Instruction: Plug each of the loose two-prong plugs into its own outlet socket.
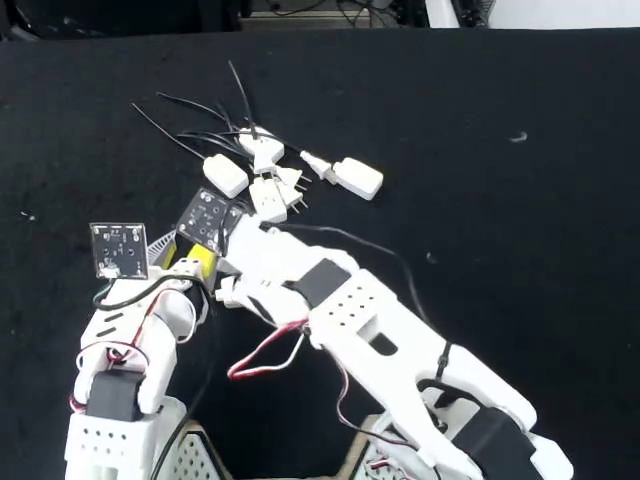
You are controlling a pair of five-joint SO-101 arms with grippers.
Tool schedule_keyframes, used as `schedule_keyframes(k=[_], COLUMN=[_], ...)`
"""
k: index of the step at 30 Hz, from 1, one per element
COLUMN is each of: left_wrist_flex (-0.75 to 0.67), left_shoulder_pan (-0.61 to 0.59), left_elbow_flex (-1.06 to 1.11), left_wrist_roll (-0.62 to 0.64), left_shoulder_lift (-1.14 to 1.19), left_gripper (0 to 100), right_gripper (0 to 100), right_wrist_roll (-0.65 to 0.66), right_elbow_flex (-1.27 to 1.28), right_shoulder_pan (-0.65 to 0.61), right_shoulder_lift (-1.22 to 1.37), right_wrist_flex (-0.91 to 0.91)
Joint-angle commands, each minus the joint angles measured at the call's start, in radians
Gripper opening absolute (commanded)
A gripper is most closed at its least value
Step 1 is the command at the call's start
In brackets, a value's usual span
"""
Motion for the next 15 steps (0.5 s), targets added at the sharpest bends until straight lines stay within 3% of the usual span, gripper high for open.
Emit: schedule_keyframes(k=[1, 15], left_wrist_flex=[-0.031, -0.021], left_shoulder_pan=[-0.007, -0.008], left_elbow_flex=[0.002, 0.005], left_wrist_roll=[0.002, -0.054], left_shoulder_lift=[-0.008, -0.008], left_gripper=[16, 16], right_gripper=[1.1, 1.1], right_wrist_roll=[-0.009, -0.009], right_elbow_flex=[-0.101, -0.13], right_shoulder_pan=[-0.02, -0.025], right_shoulder_lift=[-0.053, -0.104], right_wrist_flex=[0.048, 0.071])
